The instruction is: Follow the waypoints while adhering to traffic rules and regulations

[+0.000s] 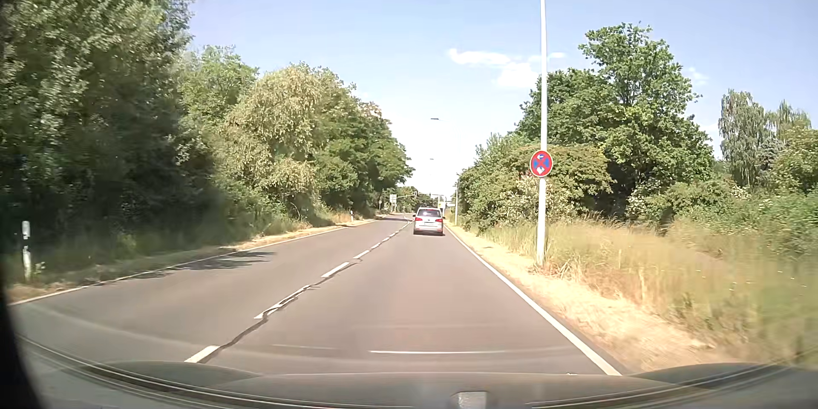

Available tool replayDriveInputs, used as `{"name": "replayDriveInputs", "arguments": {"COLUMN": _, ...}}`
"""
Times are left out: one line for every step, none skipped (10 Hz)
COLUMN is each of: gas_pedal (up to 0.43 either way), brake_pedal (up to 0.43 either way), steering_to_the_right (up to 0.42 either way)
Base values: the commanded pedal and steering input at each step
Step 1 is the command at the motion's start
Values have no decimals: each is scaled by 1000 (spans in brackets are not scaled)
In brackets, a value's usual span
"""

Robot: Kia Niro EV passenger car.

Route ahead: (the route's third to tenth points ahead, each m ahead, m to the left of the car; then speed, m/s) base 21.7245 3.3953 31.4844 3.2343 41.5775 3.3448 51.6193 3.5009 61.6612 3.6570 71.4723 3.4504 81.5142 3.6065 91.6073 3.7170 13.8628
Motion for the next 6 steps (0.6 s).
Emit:
{"name": "replayDriveInputs", "arguments": {"gas_pedal": 0, "brake_pedal": 37, "steering_to_the_right": 0}}
{"name": "replayDriveInputs", "arguments": {"gas_pedal": 0, "brake_pedal": 43, "steering_to_the_right": 0}}
{"name": "replayDriveInputs", "arguments": {"gas_pedal": 0, "brake_pedal": 43, "steering_to_the_right": 0}}
{"name": "replayDriveInputs", "arguments": {"gas_pedal": 0, "brake_pedal": 49, "steering_to_the_right": 0}}
{"name": "replayDriveInputs", "arguments": {"gas_pedal": 0, "brake_pedal": 49, "steering_to_the_right": 0}}
{"name": "replayDriveInputs", "arguments": {"gas_pedal": 0, "brake_pedal": 49, "steering_to_the_right": 0}}
